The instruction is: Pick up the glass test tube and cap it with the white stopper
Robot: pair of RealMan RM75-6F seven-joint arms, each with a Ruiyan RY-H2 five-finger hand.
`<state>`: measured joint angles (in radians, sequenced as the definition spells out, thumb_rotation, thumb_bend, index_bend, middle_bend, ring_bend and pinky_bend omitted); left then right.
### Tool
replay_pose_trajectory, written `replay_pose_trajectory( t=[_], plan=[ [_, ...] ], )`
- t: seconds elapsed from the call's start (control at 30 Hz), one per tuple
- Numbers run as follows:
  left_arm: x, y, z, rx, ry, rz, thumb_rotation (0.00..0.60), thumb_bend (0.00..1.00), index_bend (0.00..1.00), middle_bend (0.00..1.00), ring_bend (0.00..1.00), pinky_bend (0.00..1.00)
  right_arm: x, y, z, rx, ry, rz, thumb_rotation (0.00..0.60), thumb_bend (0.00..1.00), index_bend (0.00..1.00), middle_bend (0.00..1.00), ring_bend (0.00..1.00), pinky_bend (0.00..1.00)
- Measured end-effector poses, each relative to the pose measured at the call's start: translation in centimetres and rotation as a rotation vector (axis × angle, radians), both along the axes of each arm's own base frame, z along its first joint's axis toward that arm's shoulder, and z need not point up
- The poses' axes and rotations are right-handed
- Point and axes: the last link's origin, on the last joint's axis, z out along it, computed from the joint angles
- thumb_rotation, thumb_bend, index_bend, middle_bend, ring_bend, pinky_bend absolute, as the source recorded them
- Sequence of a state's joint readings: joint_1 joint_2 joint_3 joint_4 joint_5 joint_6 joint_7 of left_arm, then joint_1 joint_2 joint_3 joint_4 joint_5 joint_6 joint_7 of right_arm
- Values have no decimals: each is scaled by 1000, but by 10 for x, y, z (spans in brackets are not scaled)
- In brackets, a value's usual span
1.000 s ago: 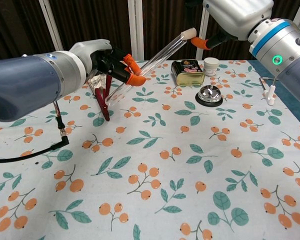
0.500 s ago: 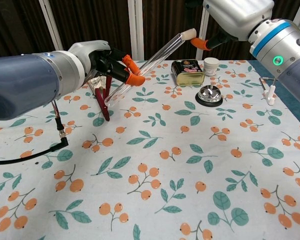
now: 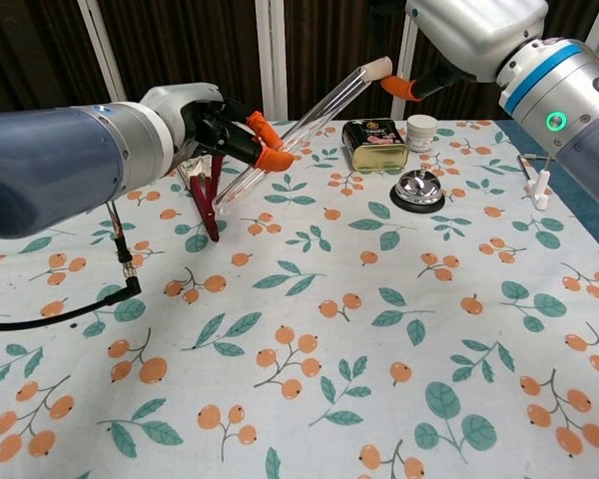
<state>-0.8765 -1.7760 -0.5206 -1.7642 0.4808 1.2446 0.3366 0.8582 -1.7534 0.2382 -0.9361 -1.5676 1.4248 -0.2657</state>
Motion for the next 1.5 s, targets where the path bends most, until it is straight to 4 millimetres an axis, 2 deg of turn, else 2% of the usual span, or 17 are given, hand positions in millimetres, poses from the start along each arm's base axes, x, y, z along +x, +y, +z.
replay_pose_trajectory(
  t=[1.5],
  plan=[
    [10,3,-6,-18,-12,11,600,607,667,696,194,0,-2,7,-4,24,-3,3,600,414,682,225,16,0]
  ],
)
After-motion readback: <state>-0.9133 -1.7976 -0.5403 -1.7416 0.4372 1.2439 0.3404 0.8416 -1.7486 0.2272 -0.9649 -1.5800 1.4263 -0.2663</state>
